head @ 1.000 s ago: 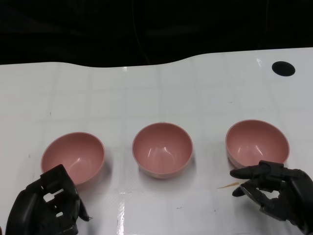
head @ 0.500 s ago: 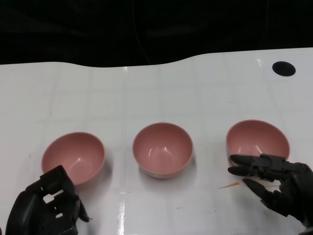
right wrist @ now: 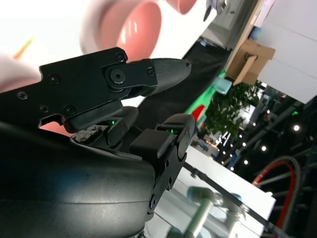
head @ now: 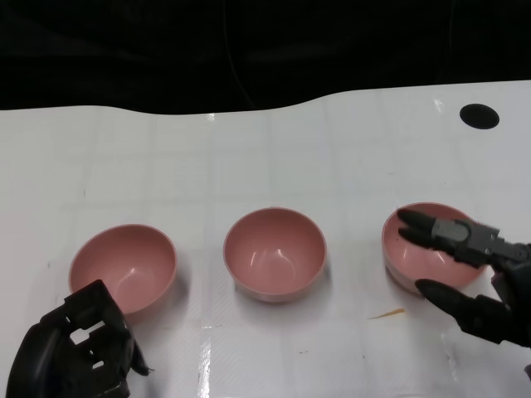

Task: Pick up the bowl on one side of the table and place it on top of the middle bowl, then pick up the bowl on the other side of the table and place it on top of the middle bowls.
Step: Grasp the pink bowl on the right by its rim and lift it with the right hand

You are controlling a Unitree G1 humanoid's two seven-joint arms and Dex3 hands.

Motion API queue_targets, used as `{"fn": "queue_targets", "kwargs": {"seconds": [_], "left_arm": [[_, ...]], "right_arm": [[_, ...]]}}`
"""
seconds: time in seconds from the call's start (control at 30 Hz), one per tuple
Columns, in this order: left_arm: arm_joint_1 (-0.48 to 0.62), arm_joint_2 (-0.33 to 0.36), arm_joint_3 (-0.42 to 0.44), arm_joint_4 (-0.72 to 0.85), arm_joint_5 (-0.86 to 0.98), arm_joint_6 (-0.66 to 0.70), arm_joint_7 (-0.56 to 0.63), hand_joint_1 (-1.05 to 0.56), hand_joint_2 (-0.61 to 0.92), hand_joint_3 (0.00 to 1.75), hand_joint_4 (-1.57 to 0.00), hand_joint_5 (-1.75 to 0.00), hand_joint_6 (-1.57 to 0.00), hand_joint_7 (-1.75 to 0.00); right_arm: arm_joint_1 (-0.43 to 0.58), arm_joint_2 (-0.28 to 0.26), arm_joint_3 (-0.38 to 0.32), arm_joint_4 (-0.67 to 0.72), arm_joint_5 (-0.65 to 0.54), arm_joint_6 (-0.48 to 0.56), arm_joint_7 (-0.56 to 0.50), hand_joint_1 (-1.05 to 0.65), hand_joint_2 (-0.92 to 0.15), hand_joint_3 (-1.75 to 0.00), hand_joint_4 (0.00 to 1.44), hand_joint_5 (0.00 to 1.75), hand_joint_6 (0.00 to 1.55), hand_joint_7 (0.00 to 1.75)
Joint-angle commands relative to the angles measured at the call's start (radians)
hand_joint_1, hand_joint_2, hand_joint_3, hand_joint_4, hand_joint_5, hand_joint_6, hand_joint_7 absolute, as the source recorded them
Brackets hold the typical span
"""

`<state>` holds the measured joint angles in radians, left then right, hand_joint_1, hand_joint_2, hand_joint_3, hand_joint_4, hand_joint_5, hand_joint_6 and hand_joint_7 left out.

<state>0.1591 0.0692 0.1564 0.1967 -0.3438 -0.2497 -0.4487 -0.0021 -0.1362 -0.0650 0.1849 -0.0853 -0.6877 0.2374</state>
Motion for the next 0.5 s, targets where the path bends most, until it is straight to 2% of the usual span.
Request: {"fn": "queue_targets", "kwargs": {"seconds": [0.03, 0.17, 0.2, 0.23, 0.33, 0.5], "left_arm": [[0.002, 0.014, 0.01, -0.008, 0.008, -0.001, 0.01, -0.07, 0.56, 1.25, -0.79, -1.75, -0.7, -1.71], [0.001, 0.016, 0.012, -0.005, 0.006, -0.003, 0.007, -0.06, 0.56, 1.25, -0.79, -1.75, -0.7, -1.7], [0.003, 0.015, 0.011, -0.009, 0.008, -0.004, 0.011, -0.06, 0.56, 1.25, -0.79, -1.75, -0.7, -1.7], [0.005, 0.013, 0.012, -0.014, 0.009, -0.001, 0.015, -0.06, 0.56, 1.25, -0.79, -1.75, -0.7, -1.7], [0.009, 0.011, 0.01, -0.024, 0.013, 0.003, 0.025, -0.05, 0.55, 1.25, -0.8, -1.75, -0.71, -1.71], [0.008, 0.012, 0.01, -0.019, 0.011, -0.008, 0.019, -0.05, 0.55, 1.27, -0.81, -1.75, -0.71, -1.7]], "right_arm": [[-0.007, -0.066, -0.019, -0.059, -0.101, 0.067, -0.047, -0.86, -0.92, -0.23, 0.48, 0.0, 0.46, 0.0], [-0.007, -0.095, -0.012, -0.095, -0.174, 0.11, -0.088, -0.89, -0.92, -0.2, 0.44, 0.0, 0.41, 0.0], [-0.012, -0.119, -0.006, -0.113, -0.251, 0.146, -0.107, -0.9, -0.92, -0.19, 0.44, 0.0, 0.41, 0.0], [-0.018, -0.143, 0.001, -0.127, -0.335, 0.178, -0.129, -0.98, -0.92, -0.22, 0.38, 0.0, 0.38, 0.0], [-0.028, -0.189, 0.033, -0.161, -0.502, 0.254, -0.168, -1.04, -0.92, -0.25, 0.33, 0.0, 0.33, 0.0], [-0.038, -0.225, 0.095, -0.161, -0.62, 0.325, -0.202, -1.05, -0.92, -0.2, 0.3, 0.0, 0.32, 0.0]]}}
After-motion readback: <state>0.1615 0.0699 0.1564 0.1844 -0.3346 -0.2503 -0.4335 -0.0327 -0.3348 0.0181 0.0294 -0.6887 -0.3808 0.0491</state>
